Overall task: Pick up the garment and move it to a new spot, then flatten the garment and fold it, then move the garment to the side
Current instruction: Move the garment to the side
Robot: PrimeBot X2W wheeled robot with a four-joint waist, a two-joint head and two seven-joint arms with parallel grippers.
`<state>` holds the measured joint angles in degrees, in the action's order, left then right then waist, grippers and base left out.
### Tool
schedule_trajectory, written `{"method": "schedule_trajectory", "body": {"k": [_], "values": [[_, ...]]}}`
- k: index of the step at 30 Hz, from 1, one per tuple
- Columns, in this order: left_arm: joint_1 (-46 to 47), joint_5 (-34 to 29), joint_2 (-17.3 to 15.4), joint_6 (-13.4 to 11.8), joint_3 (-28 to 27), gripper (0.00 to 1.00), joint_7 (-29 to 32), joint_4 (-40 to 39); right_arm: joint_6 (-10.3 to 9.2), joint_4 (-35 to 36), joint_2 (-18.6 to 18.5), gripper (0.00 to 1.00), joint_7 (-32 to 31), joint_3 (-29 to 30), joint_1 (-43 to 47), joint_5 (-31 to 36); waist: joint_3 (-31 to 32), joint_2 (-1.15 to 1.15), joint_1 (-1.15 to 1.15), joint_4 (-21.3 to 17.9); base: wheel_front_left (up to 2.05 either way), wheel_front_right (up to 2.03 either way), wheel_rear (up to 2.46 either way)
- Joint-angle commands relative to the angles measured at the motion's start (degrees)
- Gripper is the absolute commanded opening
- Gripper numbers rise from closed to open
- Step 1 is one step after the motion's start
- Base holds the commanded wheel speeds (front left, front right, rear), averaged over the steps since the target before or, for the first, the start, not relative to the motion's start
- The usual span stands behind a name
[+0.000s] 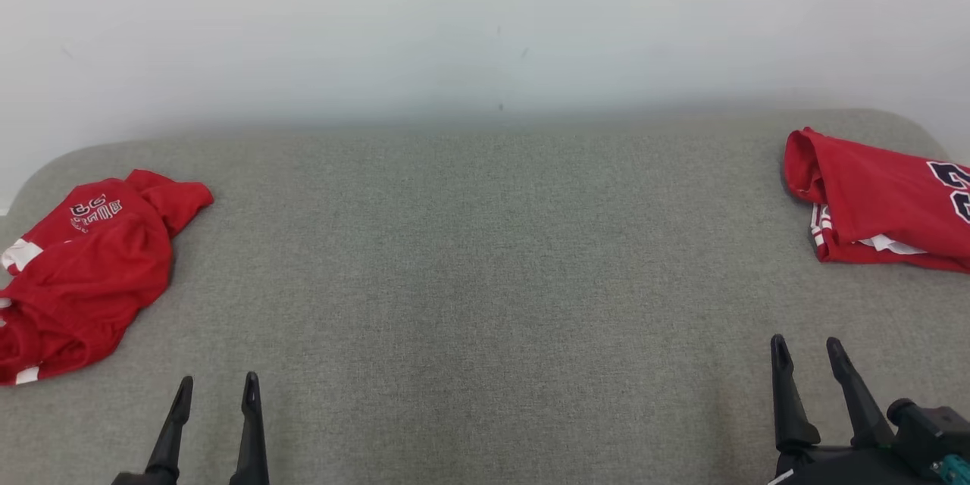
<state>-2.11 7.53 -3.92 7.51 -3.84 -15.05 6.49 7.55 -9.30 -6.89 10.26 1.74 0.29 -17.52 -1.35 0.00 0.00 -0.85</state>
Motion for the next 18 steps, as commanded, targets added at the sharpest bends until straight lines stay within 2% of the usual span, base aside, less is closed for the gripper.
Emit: {"method": "schedule_trajectory", "body": {"k": [1, 18], "values": [[-0.53, 0.04, 0.09, -0.08, -0.14, 1.00, -0.18, 0.22, -0.15, 0.36, 0.34, 1.00, 0.07, 0.21, 0.81, 0.33, 0.36, 0.00, 0.00, 0.18, 0.00, 0.00, 0.00], [-1.69, -0.92, 0.24, -0.08, -0.34, 1.00, -0.18, 0.91, -0.15, 1.12, 2.55, 1.00, 0.22, -0.66, 4.00, 2.20, 1.79, 0.00, 0.00, 0.71, 0.00, 0.00, 0.00]]}}
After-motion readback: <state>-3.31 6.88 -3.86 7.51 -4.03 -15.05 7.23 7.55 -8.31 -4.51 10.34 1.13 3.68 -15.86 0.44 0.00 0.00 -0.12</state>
